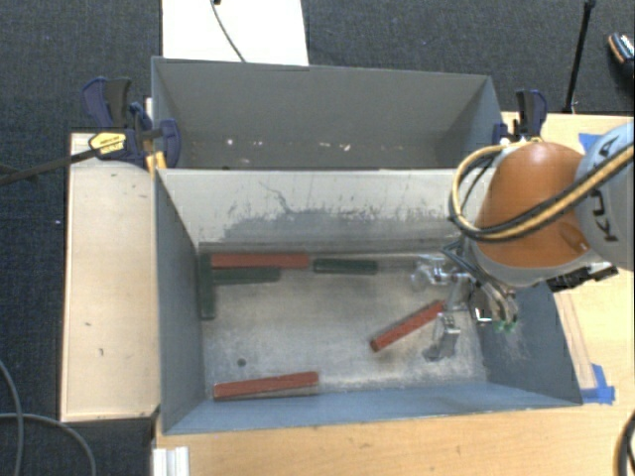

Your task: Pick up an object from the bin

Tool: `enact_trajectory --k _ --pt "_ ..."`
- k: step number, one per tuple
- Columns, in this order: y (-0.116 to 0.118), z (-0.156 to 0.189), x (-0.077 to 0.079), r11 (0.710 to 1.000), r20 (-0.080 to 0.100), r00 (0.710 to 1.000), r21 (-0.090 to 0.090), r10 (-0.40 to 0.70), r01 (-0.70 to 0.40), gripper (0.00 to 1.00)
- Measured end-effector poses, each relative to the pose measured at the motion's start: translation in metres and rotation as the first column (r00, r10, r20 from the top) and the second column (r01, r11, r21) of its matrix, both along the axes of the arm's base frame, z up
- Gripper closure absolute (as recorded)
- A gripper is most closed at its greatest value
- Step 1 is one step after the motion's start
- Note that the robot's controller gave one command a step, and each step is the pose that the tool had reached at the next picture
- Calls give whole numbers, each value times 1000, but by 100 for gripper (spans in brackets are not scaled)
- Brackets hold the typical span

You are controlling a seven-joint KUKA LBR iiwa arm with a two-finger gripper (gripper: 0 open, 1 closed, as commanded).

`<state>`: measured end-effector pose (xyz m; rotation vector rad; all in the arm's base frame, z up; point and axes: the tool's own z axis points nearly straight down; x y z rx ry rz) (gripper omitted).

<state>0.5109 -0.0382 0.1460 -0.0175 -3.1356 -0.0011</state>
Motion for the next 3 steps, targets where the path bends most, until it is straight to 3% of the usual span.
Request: enact_trajectory --k 1,2,3 --pt "-4 -80 37 997 2 997 0 80 -80 0" --pt "-4 -75 38 997 7 997 -1 82 -82 100" --pt "-24 97 27 988 17 987 -4 157 -157 100"
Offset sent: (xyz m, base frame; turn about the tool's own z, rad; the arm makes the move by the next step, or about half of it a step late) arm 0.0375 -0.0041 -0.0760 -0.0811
